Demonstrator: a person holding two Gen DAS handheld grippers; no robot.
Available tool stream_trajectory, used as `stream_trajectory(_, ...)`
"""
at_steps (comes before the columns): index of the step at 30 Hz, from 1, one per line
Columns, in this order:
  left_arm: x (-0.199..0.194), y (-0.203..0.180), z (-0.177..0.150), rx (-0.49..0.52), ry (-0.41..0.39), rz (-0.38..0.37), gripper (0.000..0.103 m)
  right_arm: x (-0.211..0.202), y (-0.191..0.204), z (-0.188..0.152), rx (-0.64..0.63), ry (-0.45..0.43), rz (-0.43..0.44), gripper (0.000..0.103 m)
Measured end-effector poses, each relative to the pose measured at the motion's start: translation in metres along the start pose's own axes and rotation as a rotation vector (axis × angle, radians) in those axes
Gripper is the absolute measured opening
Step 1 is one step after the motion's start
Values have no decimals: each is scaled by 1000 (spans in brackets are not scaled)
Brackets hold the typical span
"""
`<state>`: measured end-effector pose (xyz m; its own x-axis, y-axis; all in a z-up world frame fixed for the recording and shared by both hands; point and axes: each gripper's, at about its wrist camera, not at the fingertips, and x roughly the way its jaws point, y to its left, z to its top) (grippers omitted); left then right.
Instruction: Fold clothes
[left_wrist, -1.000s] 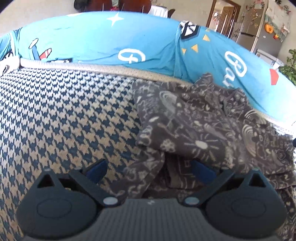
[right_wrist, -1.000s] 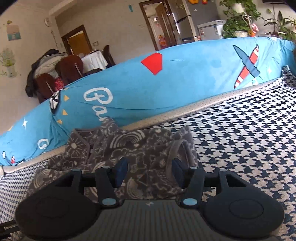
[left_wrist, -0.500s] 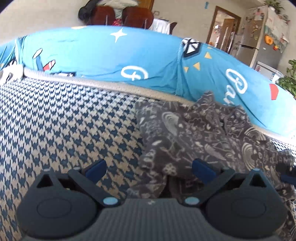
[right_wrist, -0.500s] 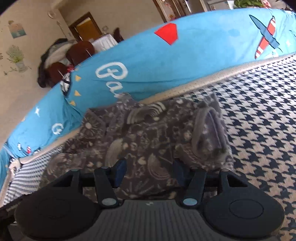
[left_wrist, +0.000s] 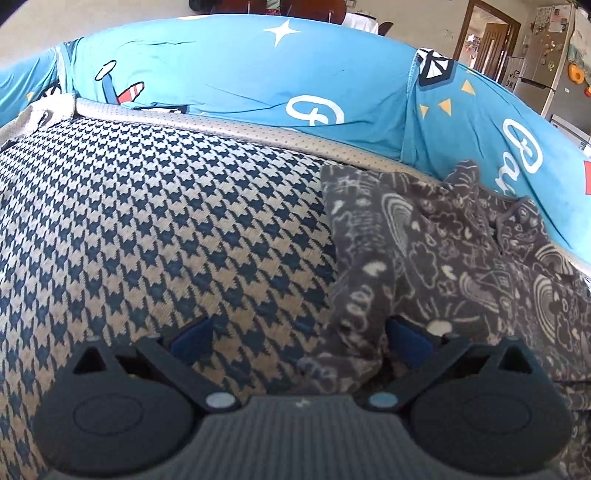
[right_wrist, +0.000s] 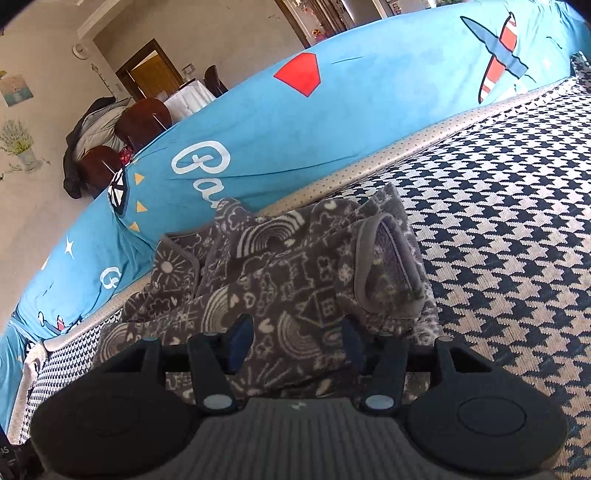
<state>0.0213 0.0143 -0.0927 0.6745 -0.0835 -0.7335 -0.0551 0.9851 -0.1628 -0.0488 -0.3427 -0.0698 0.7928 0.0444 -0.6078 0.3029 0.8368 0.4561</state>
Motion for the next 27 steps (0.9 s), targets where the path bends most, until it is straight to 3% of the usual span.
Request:
stream_trajectory(8,0,5,-3,-15,10,16,103,-4,-4,1,15,-3,-6,50)
stream_trajectory(11,0,3,-3,-25,14,19,103,-14,-5,2,12,-23,-47,51)
stream_trajectory(15,-9,-3,-3,0,-9,23,103,-29,-4,3,-41,-54,-169,56)
stream_trajectory(18,-17,-8,-3,20,-34,13,103,-38,-11,4,-1,-45,-145,56)
stream_trajectory(24,-24,-16,-4,51,-54,-33,103,-42,-6,-2,-26,-36,-189,72)
stream_trajectory(27,-24,-22,-5,73,-55,-48,103,-37,-4,-4,-32,-22,-208,73)
